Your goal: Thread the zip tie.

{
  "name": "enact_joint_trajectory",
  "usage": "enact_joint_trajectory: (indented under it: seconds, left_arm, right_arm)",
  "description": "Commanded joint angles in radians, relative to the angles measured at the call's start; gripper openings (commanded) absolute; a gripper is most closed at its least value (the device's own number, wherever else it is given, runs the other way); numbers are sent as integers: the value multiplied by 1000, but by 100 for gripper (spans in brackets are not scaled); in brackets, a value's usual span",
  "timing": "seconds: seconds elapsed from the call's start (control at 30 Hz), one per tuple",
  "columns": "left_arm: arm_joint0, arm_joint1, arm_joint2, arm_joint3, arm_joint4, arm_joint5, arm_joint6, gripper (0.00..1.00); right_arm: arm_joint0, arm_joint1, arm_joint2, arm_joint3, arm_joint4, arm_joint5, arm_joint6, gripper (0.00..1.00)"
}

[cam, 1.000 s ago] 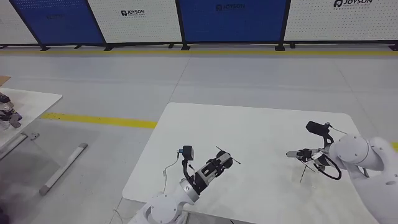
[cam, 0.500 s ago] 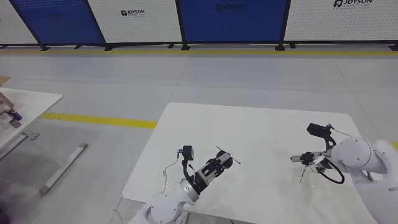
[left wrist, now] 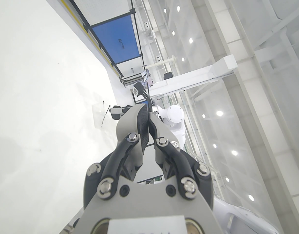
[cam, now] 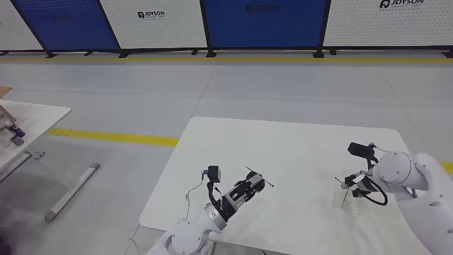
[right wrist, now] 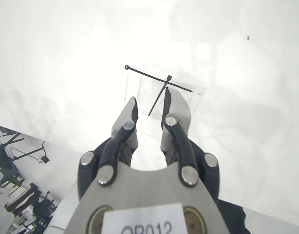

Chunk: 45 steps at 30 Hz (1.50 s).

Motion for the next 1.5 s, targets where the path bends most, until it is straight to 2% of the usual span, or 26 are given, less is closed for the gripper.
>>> enact_joint_trajectory:
  seconds: [0.0, 0.57, 1.13, 1.37, 1.47]
  left_arm:
    - [0, 0, 0, 0, 0, 0, 0, 0]
    - [0, 0, 0, 0, 0, 0, 0, 0]
    - [0, 0, 0, 0, 0, 0, 0, 0]
    - [0, 0, 0, 0, 0, 0, 0, 0]
    - [0, 0, 0, 0, 0, 0, 0, 0]
  right_arm:
    - [6, -2, -11, 11, -1, 0, 0, 27]
    - [92, -22, -148, 137, 28, 0, 0, 24]
    - [143, -33, -209, 213, 57, 0, 0, 19]
    - [158, -40, -224, 228, 60, 0, 0, 6]
    - [161, -42, -228, 231, 61, 0, 0, 4]
